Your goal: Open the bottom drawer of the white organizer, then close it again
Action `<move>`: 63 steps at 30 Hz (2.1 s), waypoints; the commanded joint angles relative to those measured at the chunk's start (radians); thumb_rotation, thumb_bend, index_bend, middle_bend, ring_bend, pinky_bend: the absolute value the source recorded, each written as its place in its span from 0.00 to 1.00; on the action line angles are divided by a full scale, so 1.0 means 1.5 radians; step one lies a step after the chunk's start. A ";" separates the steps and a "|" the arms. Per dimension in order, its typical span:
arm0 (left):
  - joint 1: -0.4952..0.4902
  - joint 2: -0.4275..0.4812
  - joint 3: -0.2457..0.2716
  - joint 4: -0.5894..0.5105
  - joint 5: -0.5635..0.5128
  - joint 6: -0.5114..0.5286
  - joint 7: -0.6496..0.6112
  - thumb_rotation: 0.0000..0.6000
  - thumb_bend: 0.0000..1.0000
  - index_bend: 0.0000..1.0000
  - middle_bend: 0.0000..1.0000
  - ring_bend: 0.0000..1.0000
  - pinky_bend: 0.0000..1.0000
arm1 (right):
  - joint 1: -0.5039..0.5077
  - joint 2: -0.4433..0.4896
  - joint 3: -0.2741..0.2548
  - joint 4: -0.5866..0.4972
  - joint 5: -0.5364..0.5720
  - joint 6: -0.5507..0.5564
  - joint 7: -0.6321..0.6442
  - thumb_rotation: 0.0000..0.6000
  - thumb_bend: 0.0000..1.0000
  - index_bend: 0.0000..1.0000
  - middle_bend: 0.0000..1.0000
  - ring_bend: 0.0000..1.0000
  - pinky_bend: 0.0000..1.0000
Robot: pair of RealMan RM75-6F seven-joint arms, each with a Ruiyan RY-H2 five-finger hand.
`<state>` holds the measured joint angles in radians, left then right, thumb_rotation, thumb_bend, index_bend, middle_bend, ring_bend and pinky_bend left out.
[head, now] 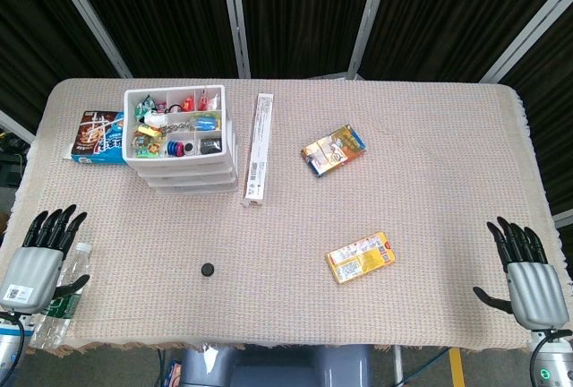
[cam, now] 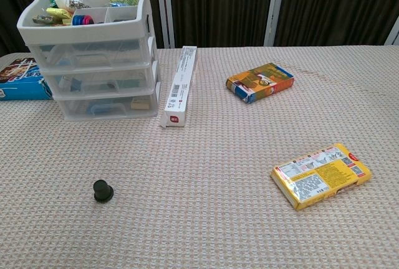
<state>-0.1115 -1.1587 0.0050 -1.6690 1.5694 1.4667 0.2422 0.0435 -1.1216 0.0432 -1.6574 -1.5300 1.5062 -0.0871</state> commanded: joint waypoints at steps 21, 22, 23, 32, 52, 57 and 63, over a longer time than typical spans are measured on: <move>-0.002 0.000 0.000 0.001 -0.003 -0.007 -0.006 1.00 0.15 0.00 0.00 0.00 0.00 | 0.002 -0.002 0.002 -0.003 0.005 -0.004 -0.006 1.00 0.00 0.04 0.00 0.00 0.00; -0.003 0.000 0.000 0.001 -0.003 -0.007 -0.006 1.00 0.15 0.00 0.00 0.00 0.00 | 0.002 -0.002 0.002 -0.003 0.005 -0.004 -0.006 1.00 0.00 0.04 0.00 0.00 0.00; -0.003 0.000 0.000 0.001 -0.002 -0.006 -0.007 1.00 0.15 0.00 0.00 0.00 0.00 | 0.002 -0.002 0.002 -0.003 0.006 -0.005 -0.005 1.00 0.00 0.04 0.00 0.00 0.00; -0.005 -0.008 -0.010 -0.013 -0.008 -0.001 -0.029 1.00 0.36 0.00 0.47 0.46 0.46 | 0.001 0.001 0.002 -0.003 0.008 -0.005 0.000 1.00 0.00 0.04 0.00 0.00 0.00; -0.155 -0.013 -0.107 -0.159 -0.368 -0.338 -0.208 1.00 0.85 0.00 0.91 0.84 0.78 | 0.001 0.000 0.003 -0.004 0.012 -0.007 -0.002 1.00 0.00 0.04 0.00 0.00 0.00; -0.197 -0.040 -0.133 -0.138 -0.443 -0.377 -0.207 1.00 0.85 0.00 0.91 0.84 0.78 | 0.002 0.001 0.004 -0.004 0.013 -0.008 0.000 1.00 0.00 0.04 0.00 0.00 0.00; -0.244 -0.074 -0.171 -0.116 -0.543 -0.407 -0.219 1.00 0.85 0.00 0.91 0.84 0.78 | 0.003 0.001 0.004 -0.004 0.015 -0.011 0.003 1.00 0.00 0.04 0.00 0.00 0.00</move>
<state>-0.4437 -1.2420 -0.2208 -1.8613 0.8108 0.8802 -0.0724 0.0477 -1.1198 0.0498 -1.6631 -1.5069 1.4904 -0.0829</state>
